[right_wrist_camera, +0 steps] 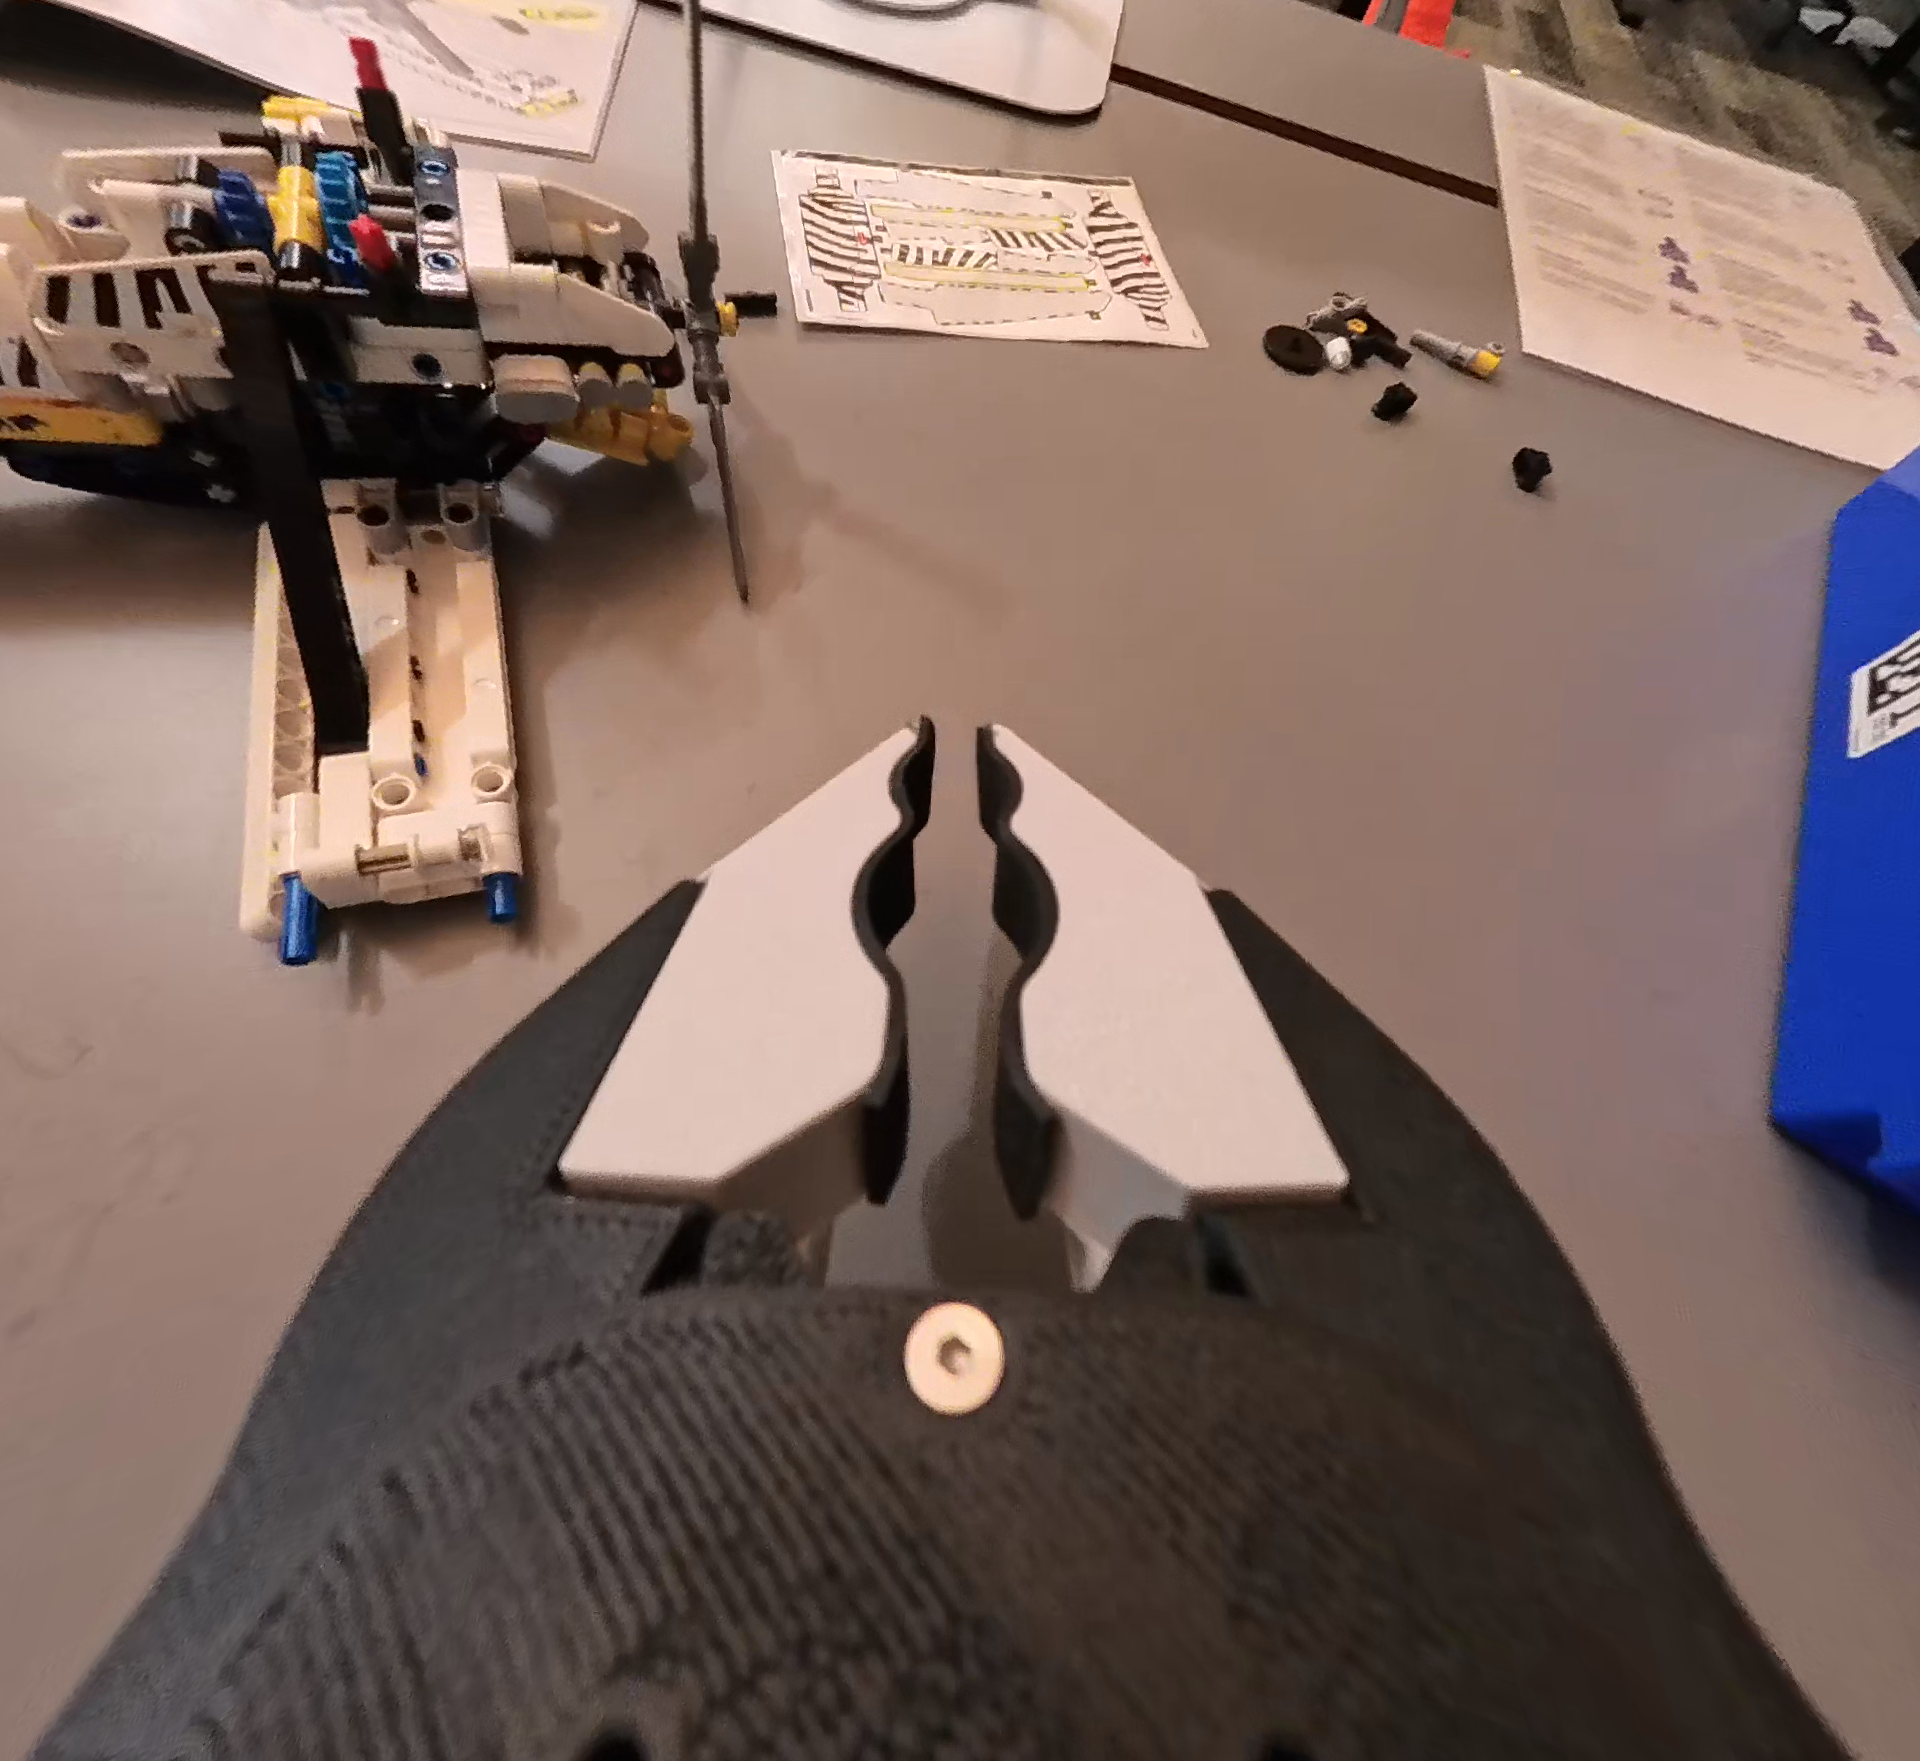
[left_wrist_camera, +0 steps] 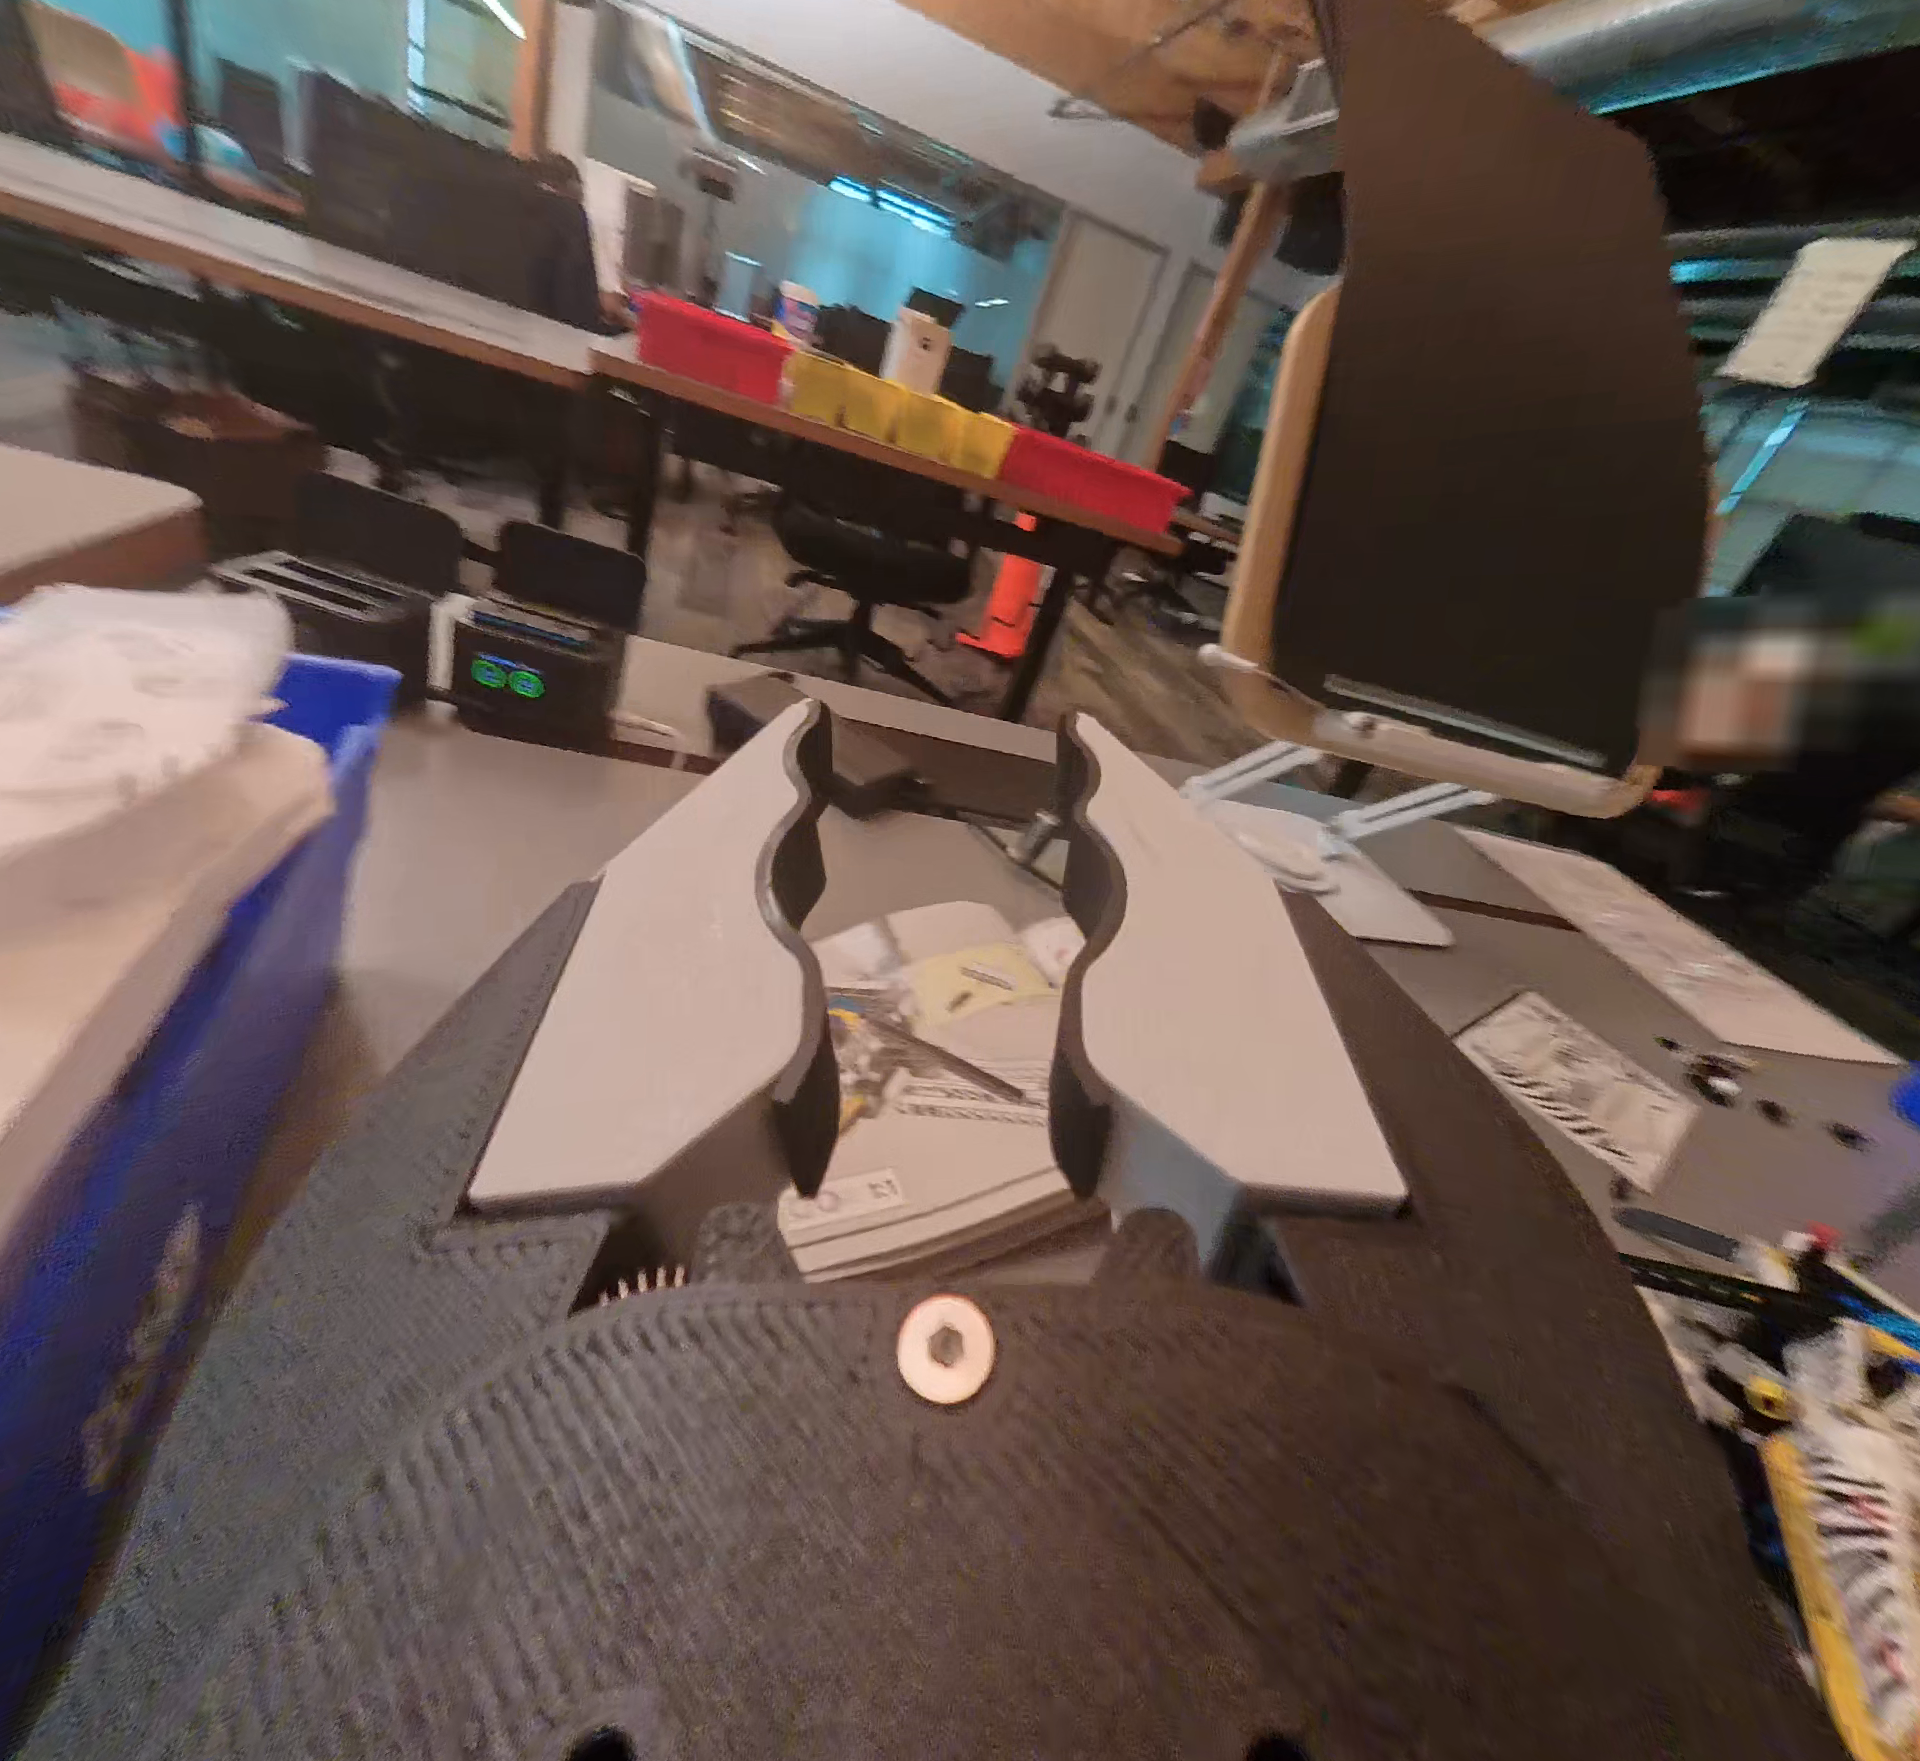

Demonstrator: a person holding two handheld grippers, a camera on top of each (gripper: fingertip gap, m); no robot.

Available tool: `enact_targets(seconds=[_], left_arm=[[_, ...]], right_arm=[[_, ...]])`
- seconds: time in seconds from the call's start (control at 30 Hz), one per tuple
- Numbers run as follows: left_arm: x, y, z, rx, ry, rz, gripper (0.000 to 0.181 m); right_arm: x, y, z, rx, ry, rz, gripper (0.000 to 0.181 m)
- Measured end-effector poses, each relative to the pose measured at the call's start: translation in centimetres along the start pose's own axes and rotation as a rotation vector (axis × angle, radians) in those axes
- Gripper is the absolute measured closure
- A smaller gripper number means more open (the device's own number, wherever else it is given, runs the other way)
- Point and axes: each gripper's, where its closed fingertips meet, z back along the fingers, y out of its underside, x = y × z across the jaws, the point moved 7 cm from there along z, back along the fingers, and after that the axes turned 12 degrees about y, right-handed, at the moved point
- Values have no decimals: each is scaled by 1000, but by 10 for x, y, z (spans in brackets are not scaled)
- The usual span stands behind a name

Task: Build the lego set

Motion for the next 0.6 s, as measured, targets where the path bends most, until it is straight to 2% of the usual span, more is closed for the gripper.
enact_targets(seconds=[0.1,0.27,0.6], left_arm=[[2,12,-4,35,34,38,142],[-16,32,-17,197,157,33,142],[-42,50,-24,315,311,41,143]], right_arm=[[-1,-1,2,-25,25,5,178],[-11,-3,4,-54,68,-44,181],[-18,-3,1,-43,94,-88,176]])
